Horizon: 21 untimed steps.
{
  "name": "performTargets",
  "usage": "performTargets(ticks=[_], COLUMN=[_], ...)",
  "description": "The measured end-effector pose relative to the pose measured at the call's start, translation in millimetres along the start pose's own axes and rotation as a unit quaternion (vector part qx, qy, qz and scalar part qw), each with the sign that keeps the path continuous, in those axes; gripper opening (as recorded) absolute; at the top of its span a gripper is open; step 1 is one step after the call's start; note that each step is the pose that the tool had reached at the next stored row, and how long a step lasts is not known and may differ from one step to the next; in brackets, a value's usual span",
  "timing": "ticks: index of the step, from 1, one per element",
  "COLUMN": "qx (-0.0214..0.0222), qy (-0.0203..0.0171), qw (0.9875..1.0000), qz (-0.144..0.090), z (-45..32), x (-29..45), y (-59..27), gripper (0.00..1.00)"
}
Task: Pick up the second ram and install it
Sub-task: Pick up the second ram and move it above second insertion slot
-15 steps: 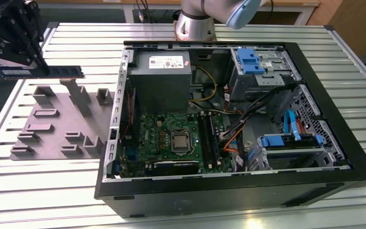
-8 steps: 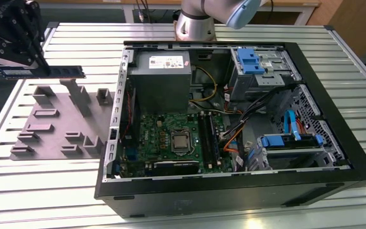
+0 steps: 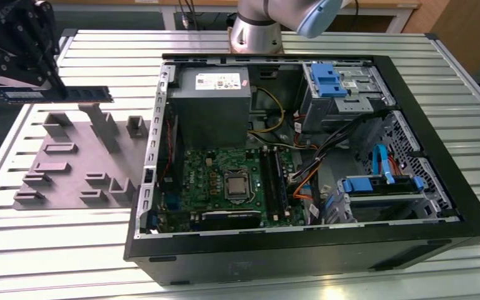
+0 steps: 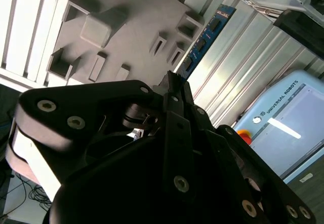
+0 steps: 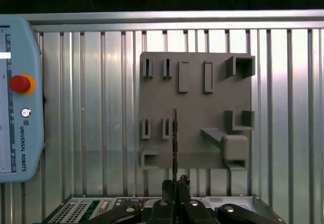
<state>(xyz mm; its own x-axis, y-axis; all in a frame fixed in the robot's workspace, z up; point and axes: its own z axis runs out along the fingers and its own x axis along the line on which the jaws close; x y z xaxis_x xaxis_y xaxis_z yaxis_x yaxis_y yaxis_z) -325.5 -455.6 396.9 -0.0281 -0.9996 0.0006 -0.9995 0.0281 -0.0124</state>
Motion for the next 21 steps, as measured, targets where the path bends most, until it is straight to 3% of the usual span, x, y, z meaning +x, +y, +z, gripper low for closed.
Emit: performTargets(ticks=[21], qx=[0.0000], qy=[0.0000], qw=[1.0000], qz=[0.000], z=[0.3], x=[-0.1], y=[-5.1], gripper=[0.14])
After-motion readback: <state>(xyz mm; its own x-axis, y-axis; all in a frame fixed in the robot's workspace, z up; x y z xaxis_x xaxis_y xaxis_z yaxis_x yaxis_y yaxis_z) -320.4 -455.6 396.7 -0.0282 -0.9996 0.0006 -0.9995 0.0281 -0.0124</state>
